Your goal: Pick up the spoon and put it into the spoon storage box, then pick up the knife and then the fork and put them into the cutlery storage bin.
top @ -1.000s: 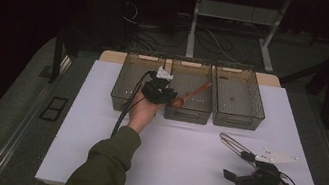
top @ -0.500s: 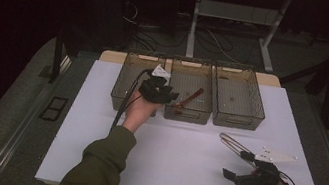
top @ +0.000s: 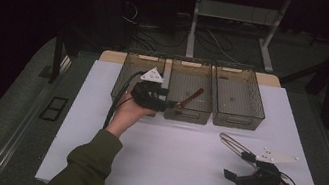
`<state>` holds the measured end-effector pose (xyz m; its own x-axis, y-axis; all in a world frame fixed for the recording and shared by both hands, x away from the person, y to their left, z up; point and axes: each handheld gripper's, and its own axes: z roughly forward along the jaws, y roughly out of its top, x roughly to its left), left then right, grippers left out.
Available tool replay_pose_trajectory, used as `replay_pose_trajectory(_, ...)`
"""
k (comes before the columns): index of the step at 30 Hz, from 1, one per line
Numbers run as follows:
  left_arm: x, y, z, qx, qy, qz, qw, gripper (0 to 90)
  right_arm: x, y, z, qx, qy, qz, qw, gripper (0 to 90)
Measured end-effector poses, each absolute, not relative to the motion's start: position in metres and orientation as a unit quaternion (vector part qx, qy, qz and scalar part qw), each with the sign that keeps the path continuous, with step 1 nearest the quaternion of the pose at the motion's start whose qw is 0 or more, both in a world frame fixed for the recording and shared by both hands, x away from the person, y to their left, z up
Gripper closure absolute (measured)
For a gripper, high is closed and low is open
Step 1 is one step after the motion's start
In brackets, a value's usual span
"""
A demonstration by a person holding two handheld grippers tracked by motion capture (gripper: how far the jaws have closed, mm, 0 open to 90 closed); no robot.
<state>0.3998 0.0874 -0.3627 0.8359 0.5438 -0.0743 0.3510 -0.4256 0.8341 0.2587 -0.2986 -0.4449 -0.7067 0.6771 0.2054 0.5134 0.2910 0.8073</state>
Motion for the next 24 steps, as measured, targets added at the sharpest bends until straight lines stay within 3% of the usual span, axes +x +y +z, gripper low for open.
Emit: replay_pose_trajectory(24, 0.341, 0.117, -0.384, 0.832, 0.244, 0.084, 0.492, 22.7, 0.258, -0.297, -0.445, 0.373, 0.799, 0.464, 0.089, 0.0)
